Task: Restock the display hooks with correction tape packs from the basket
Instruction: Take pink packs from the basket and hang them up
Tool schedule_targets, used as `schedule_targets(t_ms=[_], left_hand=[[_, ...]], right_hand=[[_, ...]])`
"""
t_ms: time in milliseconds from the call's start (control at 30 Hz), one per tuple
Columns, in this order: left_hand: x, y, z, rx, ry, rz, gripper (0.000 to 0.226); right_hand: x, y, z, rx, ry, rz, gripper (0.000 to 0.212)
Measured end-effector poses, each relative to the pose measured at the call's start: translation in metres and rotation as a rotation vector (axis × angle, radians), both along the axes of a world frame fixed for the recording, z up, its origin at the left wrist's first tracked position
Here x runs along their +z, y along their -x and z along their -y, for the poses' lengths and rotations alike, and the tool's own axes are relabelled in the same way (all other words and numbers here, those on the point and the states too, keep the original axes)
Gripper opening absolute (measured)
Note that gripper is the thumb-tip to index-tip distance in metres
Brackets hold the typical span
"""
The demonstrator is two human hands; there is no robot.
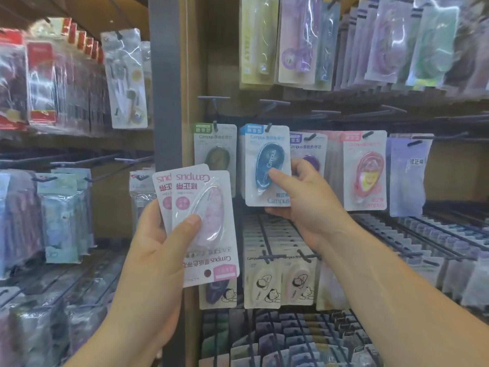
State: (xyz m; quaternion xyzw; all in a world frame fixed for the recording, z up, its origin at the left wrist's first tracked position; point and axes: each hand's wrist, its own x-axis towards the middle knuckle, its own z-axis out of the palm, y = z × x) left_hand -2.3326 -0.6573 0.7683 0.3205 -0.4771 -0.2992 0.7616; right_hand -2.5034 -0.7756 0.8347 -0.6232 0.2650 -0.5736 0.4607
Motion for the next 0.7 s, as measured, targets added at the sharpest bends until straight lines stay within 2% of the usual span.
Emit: schedule_targets(t_ms=[433,600,700], left_hand=[[0.0,0.006,-0.002,-0.054,0.007,-0.021,0.044],[0.003,0.009,0.001,-0.064,0.035,0.008,0.049],[0.003,0.015,0.006,-0.088,0.058,0.008,0.05]], right_hand=[[-0.004,-0.021,0.009,-0.298,0.022,-0.067,0.012],[-0.015,-0.014,-0.002,-0.235,-0.013,-0.037,0.008],[-0.024,0.002,-0.018,-0.151,-0.018,-0.028,0.013]])
